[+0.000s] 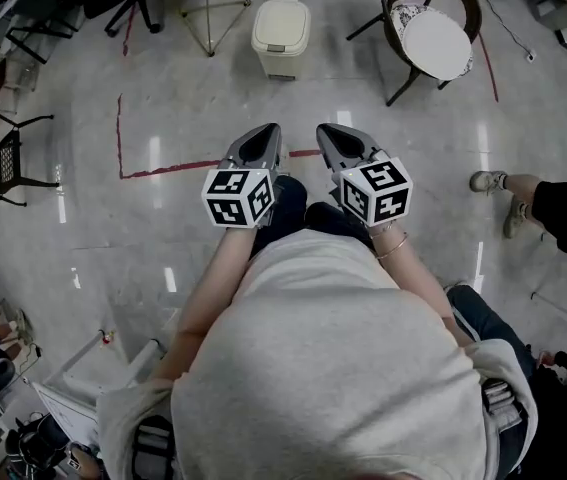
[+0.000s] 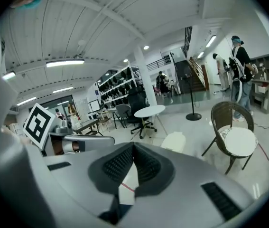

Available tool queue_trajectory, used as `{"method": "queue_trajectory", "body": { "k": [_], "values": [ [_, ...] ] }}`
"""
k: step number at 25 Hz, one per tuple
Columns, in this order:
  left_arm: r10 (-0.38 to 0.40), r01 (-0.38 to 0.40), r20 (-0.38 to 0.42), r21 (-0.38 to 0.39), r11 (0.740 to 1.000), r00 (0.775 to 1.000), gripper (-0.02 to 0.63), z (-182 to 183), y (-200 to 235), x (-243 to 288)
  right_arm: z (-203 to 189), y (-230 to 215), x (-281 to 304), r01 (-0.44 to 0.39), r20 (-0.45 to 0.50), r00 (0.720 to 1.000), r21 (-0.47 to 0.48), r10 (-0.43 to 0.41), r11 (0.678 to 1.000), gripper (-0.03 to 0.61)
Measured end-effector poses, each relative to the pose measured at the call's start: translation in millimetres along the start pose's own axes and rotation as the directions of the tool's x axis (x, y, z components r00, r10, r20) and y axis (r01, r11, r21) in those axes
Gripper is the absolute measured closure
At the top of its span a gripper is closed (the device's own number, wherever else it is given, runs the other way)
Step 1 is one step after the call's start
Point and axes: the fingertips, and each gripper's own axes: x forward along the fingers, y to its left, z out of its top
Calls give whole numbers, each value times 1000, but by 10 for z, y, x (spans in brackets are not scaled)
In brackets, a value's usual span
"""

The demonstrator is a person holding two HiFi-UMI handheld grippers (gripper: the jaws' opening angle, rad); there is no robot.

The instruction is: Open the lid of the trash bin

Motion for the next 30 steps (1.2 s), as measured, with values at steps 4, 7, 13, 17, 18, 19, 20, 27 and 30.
{"method": "queue_trajectory", "body": {
  "k": [4, 7, 13, 17, 18, 19, 20, 27, 30],
  "values": [
    [-6, 5, -25, -16, 1000, 1000, 604, 40, 168, 290, 35, -252, 166, 27, -16, 1000, 17, -27, 999, 571],
    [-21, 21, -26, -28, 999, 999, 604, 181, 300, 573, 175, -540, 357, 75, -5, 997, 26, -75, 997, 571],
    [-53, 52, -35, -35, 998, 998, 604, 603, 753, 1263, 511, -1028, 1033, 98, -29, 995, 24, -97, 995, 571],
    [-70, 68, -40, -48, 997, 997, 604, 970, 1096, 1648, 794, -1231, 1524, 97, -45, 994, 19, -96, 995, 571],
    [-77, 75, -44, -51, 996, 996, 604, 1043, 1162, 1734, 879, -1278, 1632, 103, -43, 994, 15, -102, 995, 571],
    [-87, 85, -51, -52, 995, 995, 604, 1104, 1216, 1821, 961, -1332, 1735, 110, -39, 993, 15, -109, 994, 571],
    [-100, 97, -60, -49, 994, 993, 604, 1153, 1260, 1907, 1032, -1386, 1832, 116, -36, 993, 17, -115, 993, 571],
    [-139, 136, -114, -35, 990, 984, 604, 1342, 1523, 2341, 1169, -1637, 2275, 124, -70, 990, 49, -120, 991, 571],
    [-138, 132, -134, -53, 990, 981, 604, 1314, 1579, 2449, 1163, -1750, 2342, 127, -90, 989, 56, -121, 990, 571]
  ]
}}
